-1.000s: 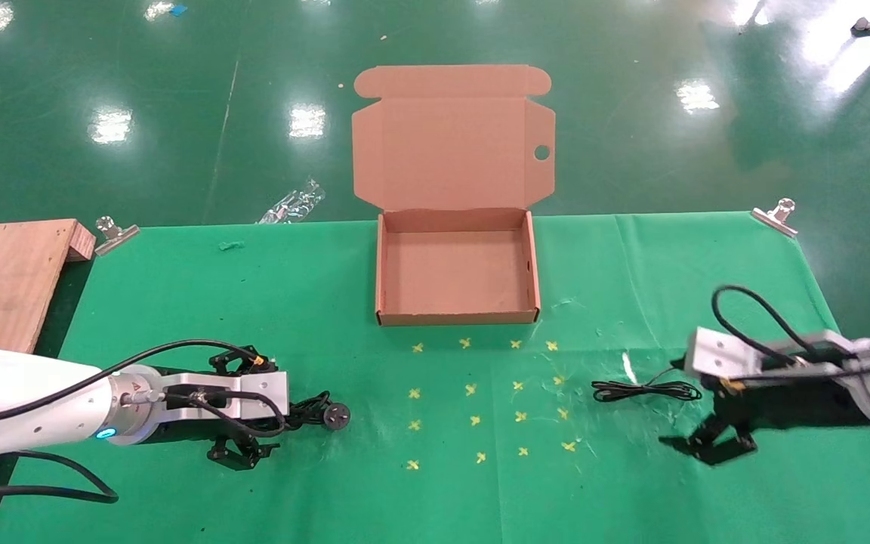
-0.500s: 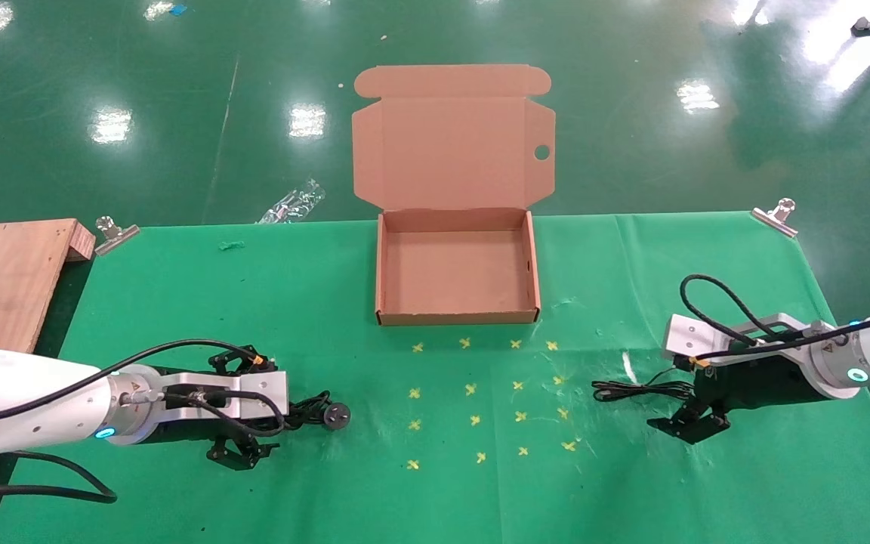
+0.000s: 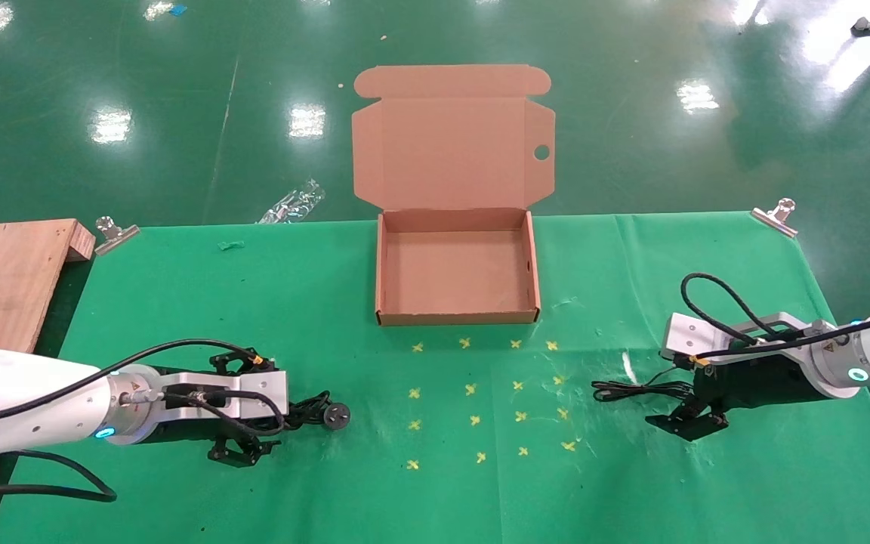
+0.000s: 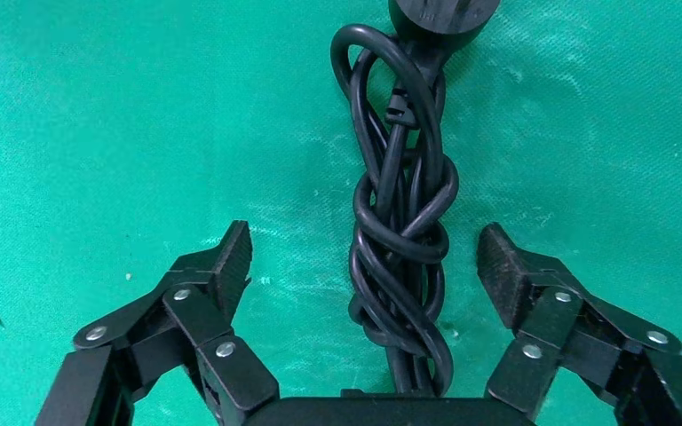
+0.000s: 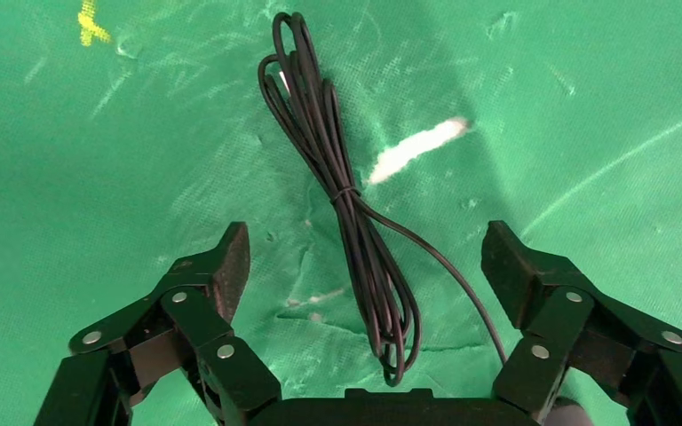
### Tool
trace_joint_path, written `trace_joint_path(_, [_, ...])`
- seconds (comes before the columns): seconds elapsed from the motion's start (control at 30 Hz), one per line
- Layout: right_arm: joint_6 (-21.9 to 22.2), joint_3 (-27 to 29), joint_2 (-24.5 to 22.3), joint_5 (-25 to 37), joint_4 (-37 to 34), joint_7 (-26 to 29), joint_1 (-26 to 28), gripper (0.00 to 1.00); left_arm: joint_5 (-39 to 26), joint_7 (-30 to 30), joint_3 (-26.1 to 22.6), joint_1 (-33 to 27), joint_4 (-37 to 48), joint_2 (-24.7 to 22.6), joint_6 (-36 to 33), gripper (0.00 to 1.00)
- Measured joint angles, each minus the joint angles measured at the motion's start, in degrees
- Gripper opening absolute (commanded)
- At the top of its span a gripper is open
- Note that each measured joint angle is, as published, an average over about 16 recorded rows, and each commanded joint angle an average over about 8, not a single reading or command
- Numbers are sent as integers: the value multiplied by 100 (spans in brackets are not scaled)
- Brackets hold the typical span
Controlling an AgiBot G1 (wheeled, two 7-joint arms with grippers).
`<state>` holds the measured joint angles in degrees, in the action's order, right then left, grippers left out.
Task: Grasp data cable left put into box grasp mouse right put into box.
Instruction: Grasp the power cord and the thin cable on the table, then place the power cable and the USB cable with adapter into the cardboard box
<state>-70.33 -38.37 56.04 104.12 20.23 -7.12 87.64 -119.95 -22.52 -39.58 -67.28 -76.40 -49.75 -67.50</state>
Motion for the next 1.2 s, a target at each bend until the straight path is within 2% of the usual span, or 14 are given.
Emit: trace_joint_path(1.2, [-59,25,-53,-59,138,21,-53,0,10,0,2,0,0,0,-2,0])
